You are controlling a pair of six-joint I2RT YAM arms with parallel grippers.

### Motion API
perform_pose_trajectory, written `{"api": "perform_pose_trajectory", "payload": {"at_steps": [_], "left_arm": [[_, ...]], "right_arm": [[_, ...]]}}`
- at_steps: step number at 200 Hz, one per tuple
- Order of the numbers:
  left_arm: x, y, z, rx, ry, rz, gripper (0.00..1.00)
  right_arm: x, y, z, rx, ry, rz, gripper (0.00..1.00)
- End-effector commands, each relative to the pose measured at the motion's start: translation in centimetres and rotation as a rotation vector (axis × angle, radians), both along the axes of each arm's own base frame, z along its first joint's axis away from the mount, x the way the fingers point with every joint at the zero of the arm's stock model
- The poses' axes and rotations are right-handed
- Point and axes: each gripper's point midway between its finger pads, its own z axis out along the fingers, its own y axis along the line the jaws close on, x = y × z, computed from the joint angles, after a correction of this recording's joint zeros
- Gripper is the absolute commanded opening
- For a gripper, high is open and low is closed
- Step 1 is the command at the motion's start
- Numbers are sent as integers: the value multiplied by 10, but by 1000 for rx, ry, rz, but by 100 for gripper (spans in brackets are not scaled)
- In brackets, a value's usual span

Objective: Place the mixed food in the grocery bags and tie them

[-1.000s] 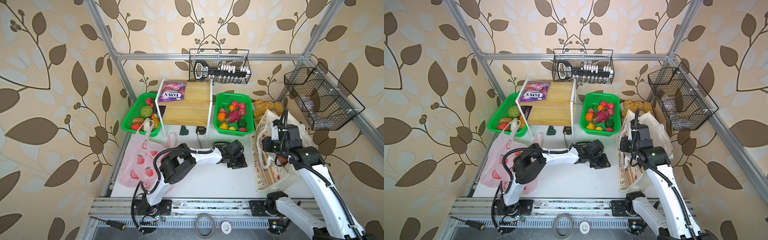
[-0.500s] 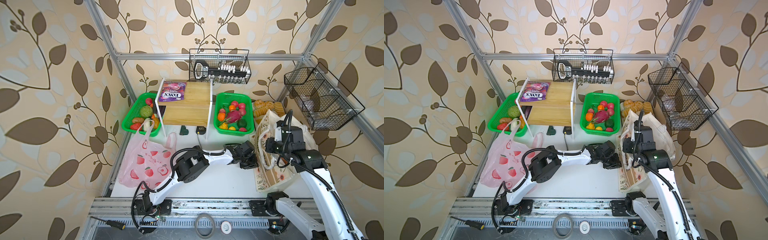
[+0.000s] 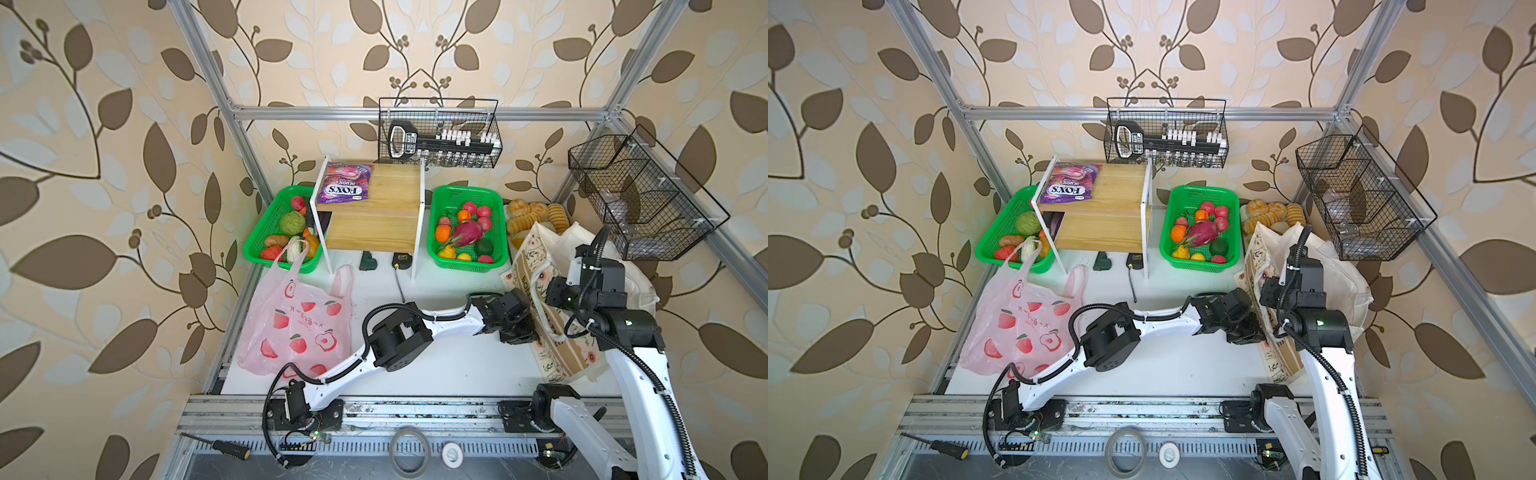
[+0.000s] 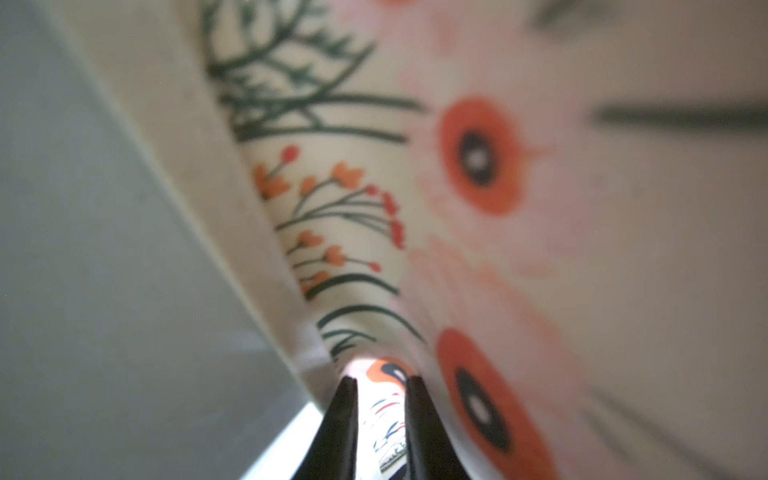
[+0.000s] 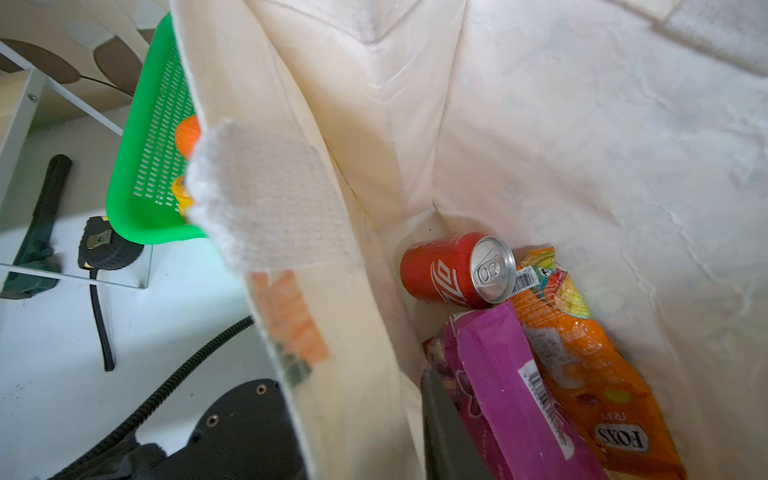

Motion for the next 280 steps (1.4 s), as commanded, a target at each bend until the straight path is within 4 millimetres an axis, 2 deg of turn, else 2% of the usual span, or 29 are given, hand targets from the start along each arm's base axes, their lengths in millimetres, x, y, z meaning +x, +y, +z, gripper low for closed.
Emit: {"api": "perform_pose_trajectory", "payload": {"at_steps": [1, 19, 22, 42, 70, 87, 103, 128, 144, 165, 168, 171, 185, 199, 227, 251, 265, 280], "left_arm": [[-3, 2, 75, -91, -108, -40, 31], [-1, 12, 102, -101, -183, -51, 36], [-3, 18, 96, -81, -184, -53, 37], [-1, 35, 115, -76, -256, -47, 40], [2, 65, 131, -49, -333, -32, 43], [6, 87, 140, -25, -392, -14, 43], [12, 113, 150, 3, -459, 21, 43], [28, 167, 168, 59, -545, 116, 43], [42, 214, 174, 94, -574, 211, 43], [57, 285, 175, 169, -584, 337, 43], [60, 295, 169, 196, -579, 352, 43], [60, 307, 177, 195, -586, 376, 44], [63, 360, 167, 287, -569, 457, 47], [62, 412, 156, 384, -561, 543, 54], [51, 514, 135, 606, -544, 744, 78], [37, 574, 123, 707, -461, 888, 88], [32, 594, 119, 721, -424, 962, 90], [31, 606, 113, 725, -384, 1013, 90]], "right_arm": [[1, 5, 12, 17, -50, 26, 38], [0, 6, 32, 20, -103, 30, 47], [-1, 7, 36, 21, -115, 32, 49], [-3, 10, 61, 26, -181, 42, 58], [-7, 26, 93, 76, -273, 119, 63], [-11, 47, 117, 136, -359, 218, 64], [-16, 75, 140, 229, -449, 359, 63], [-18, 119, 154, 449, -477, 551, 54], [-15, 138, 147, 509, -438, 601, 50], [-13, 160, 126, 453, -373, 625, 48], [-13, 164, 124, 444, -365, 634, 48], [-13, 169, 121, 434, -354, 645, 48], [-13, 191, 107, 391, -307, 686, 50], [-17, 221, 93, 344, -261, 749, 51], [-23, 278, 55, 235, -165, 837, 54], [-30, 322, 27, 191, -85, 903, 56], [-35, 344, 17, 187, -50, 936, 57], [-38, 362, 8, 174, -23, 963, 58]]}}
